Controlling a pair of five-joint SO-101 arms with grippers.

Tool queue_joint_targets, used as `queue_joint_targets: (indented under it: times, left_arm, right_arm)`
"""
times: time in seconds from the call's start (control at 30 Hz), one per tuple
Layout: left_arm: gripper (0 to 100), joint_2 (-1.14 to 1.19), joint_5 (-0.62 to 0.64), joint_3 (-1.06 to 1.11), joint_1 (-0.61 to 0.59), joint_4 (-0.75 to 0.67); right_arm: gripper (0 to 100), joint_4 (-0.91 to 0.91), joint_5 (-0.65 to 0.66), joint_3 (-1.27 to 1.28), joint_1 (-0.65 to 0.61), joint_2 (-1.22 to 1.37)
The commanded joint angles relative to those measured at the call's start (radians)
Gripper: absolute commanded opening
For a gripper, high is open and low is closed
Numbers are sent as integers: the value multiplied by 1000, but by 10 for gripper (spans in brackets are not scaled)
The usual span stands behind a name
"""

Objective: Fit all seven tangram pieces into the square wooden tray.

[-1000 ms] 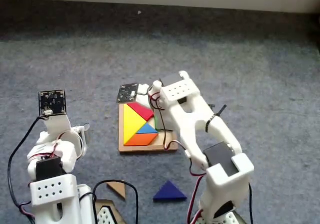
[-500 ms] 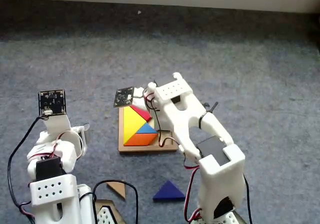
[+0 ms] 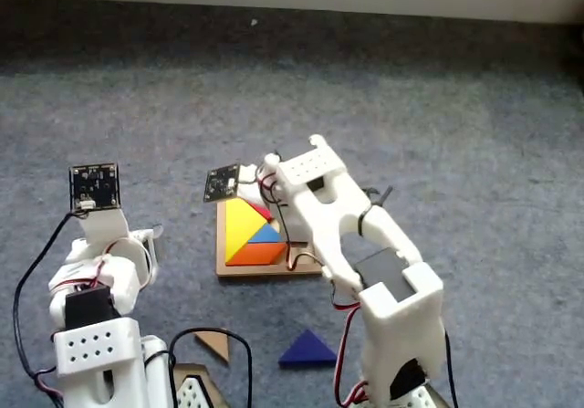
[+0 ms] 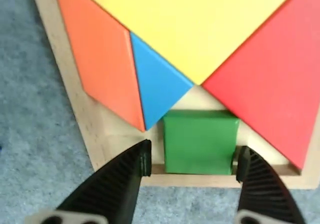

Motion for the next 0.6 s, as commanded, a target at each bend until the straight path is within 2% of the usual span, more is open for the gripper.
queue_joint_targets:
  times: [0.0,0.23,0.3,0.57]
  left_arm:
    - [231,-16,6,-4,-12,-18]
    - [231,-24,6,7,-12,-18]
    - [231,-24,6,8,-12,-18]
    - [231,-24,6,10,-10,-18]
  right_arm:
    - [285,-24,5,-12,-10,18]
    - [53,-77,3,-10,10,18]
    - [50,-71,0,-16,19,13]
    - [50,-73,-152,-12,35,-119]
